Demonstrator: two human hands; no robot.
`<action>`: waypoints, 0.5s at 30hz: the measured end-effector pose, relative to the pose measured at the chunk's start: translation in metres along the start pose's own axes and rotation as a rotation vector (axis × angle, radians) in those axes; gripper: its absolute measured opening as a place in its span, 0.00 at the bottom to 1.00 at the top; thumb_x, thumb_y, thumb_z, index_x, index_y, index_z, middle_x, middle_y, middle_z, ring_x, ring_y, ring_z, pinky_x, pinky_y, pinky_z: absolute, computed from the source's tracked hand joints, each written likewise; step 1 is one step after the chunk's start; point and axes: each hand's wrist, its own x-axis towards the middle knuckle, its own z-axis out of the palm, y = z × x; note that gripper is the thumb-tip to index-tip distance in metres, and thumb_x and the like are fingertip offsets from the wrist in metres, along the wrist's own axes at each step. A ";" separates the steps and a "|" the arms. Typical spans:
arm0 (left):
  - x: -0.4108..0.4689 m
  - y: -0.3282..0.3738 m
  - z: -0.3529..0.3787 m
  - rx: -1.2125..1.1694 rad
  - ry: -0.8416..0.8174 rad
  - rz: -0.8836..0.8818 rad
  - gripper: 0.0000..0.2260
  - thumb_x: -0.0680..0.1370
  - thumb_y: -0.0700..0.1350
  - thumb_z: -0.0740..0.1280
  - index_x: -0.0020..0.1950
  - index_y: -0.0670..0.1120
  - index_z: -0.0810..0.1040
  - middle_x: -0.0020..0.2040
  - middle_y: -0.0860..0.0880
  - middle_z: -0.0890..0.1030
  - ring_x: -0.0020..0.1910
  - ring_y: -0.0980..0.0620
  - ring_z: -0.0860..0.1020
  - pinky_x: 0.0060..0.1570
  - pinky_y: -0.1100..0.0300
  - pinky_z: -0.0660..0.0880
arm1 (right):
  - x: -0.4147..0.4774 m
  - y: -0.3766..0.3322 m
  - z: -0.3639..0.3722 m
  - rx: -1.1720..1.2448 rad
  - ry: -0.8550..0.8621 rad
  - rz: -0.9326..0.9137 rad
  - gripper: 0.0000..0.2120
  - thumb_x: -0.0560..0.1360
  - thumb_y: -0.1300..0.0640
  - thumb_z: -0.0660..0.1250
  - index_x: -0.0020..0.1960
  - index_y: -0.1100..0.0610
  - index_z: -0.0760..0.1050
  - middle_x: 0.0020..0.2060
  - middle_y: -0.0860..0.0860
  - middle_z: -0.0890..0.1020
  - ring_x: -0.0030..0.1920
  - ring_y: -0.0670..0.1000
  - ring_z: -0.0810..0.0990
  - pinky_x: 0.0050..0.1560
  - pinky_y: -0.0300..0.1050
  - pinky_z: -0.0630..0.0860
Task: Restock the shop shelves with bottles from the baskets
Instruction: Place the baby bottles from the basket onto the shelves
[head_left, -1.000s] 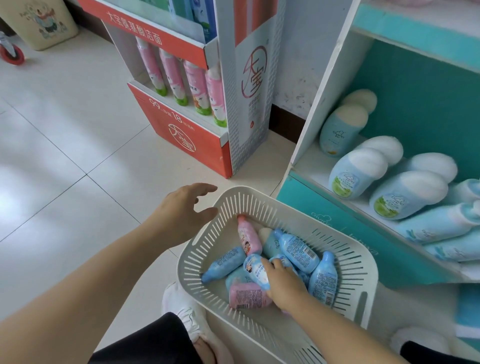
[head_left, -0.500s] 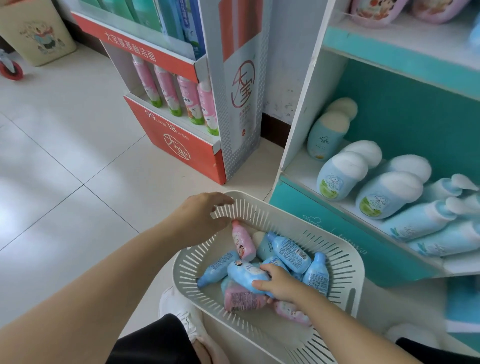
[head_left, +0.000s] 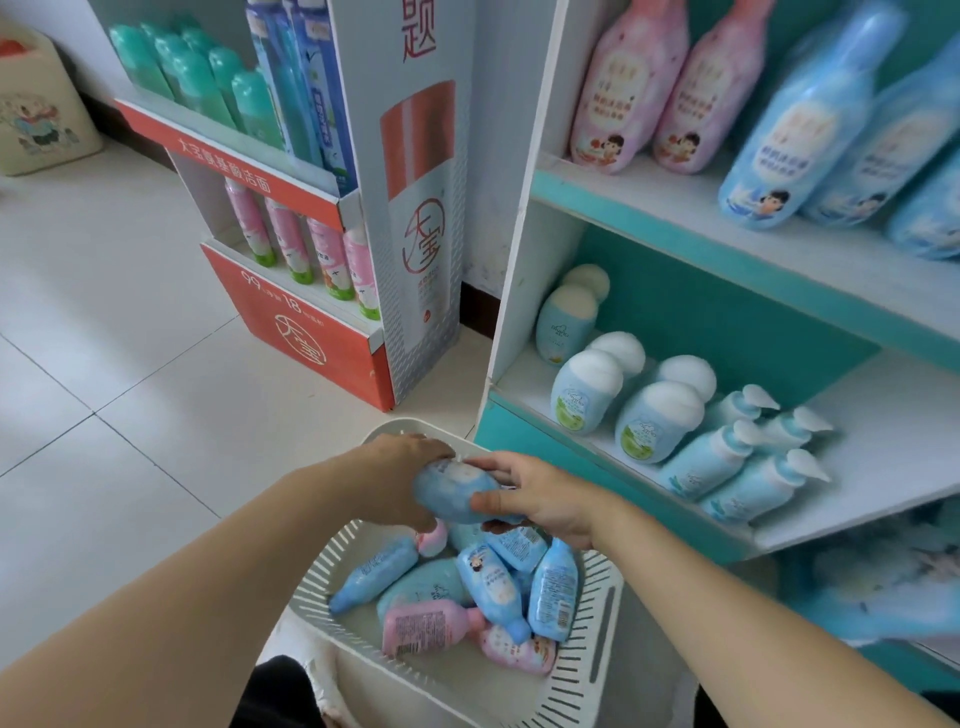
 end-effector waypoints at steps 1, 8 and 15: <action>-0.001 0.006 -0.004 0.014 0.034 0.021 0.31 0.66 0.51 0.73 0.67 0.53 0.68 0.60 0.53 0.75 0.57 0.51 0.74 0.57 0.59 0.71 | -0.008 -0.007 -0.001 -0.023 0.002 -0.019 0.23 0.75 0.66 0.66 0.68 0.58 0.65 0.54 0.49 0.77 0.51 0.46 0.78 0.47 0.39 0.79; -0.021 0.053 -0.029 -0.107 0.491 -0.029 0.28 0.61 0.61 0.72 0.57 0.55 0.69 0.47 0.57 0.77 0.45 0.52 0.77 0.46 0.58 0.75 | -0.070 -0.064 -0.014 0.046 0.308 -0.257 0.11 0.71 0.64 0.71 0.51 0.55 0.75 0.41 0.49 0.79 0.38 0.45 0.77 0.39 0.35 0.77; -0.041 0.125 -0.071 -0.238 0.860 -0.028 0.25 0.61 0.63 0.70 0.48 0.55 0.61 0.41 0.58 0.70 0.40 0.54 0.71 0.41 0.59 0.68 | -0.135 -0.117 -0.012 0.123 0.471 -0.446 0.18 0.68 0.65 0.74 0.55 0.56 0.74 0.49 0.52 0.82 0.47 0.49 0.82 0.42 0.39 0.80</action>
